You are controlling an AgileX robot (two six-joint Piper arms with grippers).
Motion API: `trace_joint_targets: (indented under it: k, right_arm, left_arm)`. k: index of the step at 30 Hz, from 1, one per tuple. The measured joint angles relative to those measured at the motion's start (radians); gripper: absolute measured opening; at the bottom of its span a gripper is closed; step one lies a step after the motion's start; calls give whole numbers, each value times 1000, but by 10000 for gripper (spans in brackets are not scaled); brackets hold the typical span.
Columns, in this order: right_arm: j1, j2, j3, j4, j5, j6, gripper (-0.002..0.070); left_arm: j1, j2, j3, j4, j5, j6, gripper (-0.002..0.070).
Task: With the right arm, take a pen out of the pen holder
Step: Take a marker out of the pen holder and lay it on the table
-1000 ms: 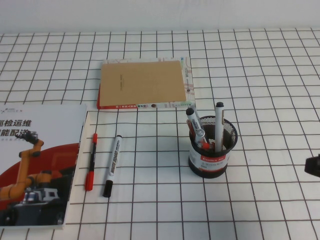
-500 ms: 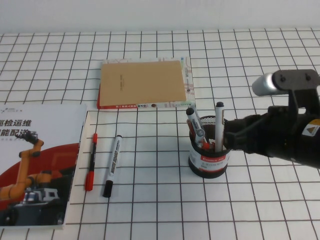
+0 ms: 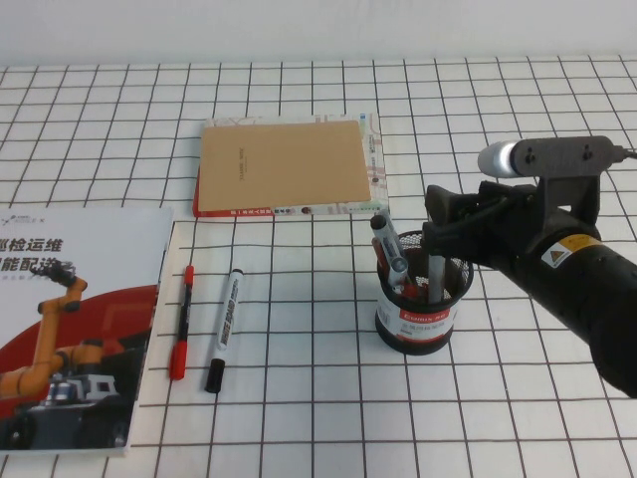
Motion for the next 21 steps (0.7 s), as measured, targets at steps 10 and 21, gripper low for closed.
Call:
trace_joint_targets:
  k: [10,21]
  right_arm:
    - [0,90,0,7,-83,0,432]
    - [0,166,-35,7,-114,0,432]
  left_arm:
    - [0,0,0,0,0,0,-4]
    - [0,0,0,0,0,0,-4]
